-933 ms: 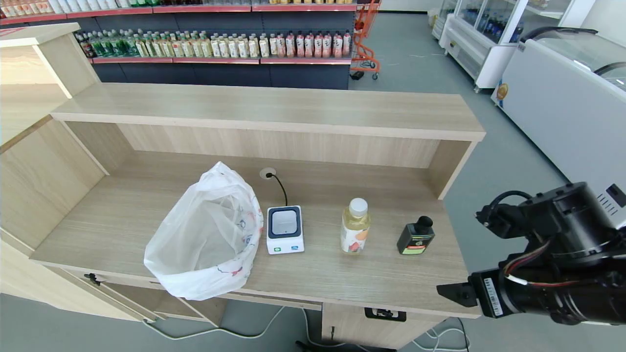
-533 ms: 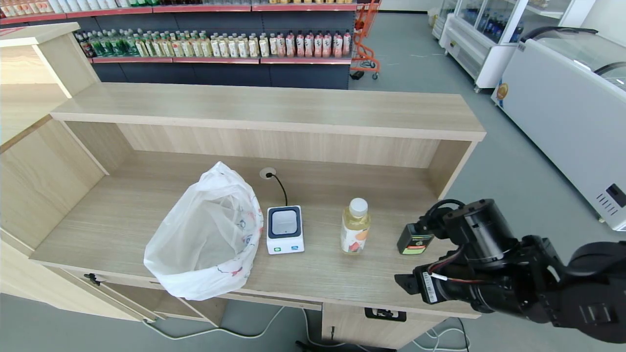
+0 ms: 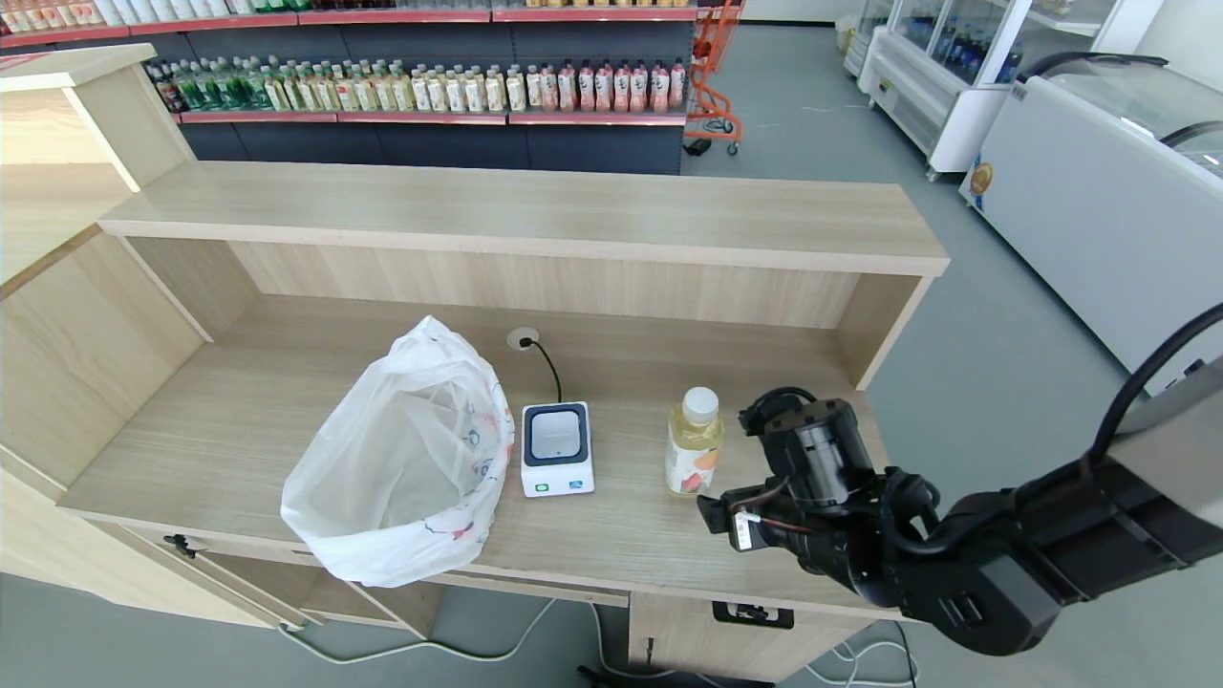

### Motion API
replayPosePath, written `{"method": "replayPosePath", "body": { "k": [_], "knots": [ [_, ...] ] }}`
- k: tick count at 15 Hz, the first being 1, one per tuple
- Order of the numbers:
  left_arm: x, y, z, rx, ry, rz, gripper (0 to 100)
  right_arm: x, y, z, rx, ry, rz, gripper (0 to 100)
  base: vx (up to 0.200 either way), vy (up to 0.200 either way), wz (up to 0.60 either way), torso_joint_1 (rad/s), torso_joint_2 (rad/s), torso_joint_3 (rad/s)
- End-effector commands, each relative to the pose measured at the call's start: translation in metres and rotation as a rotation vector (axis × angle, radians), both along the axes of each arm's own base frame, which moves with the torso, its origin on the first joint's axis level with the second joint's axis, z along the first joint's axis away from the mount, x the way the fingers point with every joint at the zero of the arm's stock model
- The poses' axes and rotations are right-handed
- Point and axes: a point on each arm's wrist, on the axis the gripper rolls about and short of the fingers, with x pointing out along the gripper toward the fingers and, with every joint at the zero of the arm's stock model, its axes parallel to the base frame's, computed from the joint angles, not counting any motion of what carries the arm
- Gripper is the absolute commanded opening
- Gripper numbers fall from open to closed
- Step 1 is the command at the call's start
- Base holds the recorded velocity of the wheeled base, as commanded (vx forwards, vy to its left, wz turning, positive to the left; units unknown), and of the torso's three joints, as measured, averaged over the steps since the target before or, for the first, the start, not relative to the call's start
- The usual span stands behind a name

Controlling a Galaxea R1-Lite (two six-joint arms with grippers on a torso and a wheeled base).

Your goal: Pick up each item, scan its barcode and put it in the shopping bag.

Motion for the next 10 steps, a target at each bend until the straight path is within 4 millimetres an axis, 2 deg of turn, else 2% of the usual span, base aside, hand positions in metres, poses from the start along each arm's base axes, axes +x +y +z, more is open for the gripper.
{"method": "replayPosePath", "body": {
  "k": [1,5,10],
  "knots": [
    [0.0,0.0,0.0,0.0,0.0,0.0,100,0.009,0.008,-0.015,-0.022,0.013,-0.005,100,0.0,0.0,0.0,0.0,0.0,0.0],
    [0.0,0.0,0.0,0.0,0.0,0.0,100,0.026,0.02,-0.021,-0.05,-0.054,-0.05,100,0.0,0.0,0.0,0.0,0.0,0.0],
    [0.0,0.0,0.0,0.0,0.0,0.0,100,0.04,0.033,-0.031,-0.069,-0.131,-0.017,100,0.0,0.0,0.0,0.0,0.0,0.0]
  ]
}}
